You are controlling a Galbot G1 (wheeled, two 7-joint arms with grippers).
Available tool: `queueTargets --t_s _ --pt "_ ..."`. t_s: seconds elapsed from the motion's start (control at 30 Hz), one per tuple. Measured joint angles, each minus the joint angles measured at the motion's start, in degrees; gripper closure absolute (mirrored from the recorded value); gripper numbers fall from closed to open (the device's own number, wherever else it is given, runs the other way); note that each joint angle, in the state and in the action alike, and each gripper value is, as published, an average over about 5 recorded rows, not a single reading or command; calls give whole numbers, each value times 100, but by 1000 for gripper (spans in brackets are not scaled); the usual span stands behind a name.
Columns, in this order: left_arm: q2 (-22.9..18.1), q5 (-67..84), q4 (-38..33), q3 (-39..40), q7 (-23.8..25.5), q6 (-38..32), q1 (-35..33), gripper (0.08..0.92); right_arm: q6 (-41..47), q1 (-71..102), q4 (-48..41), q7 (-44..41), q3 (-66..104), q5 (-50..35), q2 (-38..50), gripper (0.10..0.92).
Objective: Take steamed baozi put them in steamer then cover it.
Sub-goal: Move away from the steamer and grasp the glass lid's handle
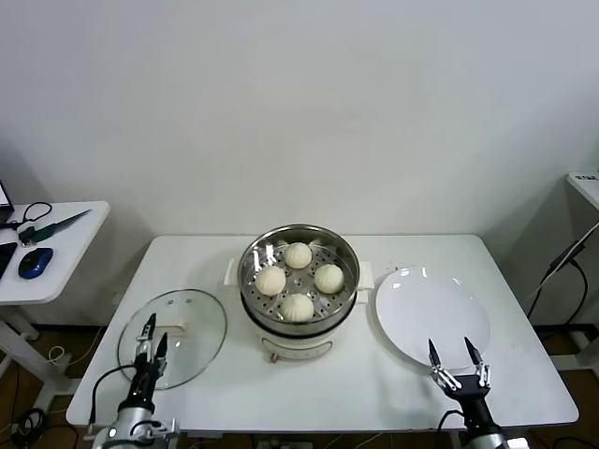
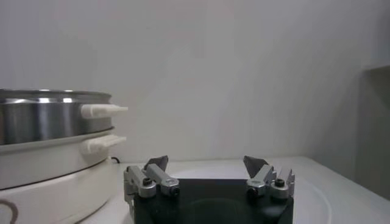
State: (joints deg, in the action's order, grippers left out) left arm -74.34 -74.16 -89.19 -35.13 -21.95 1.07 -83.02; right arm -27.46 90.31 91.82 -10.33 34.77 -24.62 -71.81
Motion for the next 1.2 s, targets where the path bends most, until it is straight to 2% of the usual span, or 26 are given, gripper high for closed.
queueTargets --t_s 0.5,0.6,1.2 --pt "143 -176 726 152 13 137 647 188 -87 60 -1 1 -29 32 -91 203" --pt "146 -163 828 165 -34 108 725 248 -103 61 -2 5 -45 38 -117 203" --pt "220 -189 1139 176 -133 -210 871 766 -164 72 9 32 -71 92 -175 203"
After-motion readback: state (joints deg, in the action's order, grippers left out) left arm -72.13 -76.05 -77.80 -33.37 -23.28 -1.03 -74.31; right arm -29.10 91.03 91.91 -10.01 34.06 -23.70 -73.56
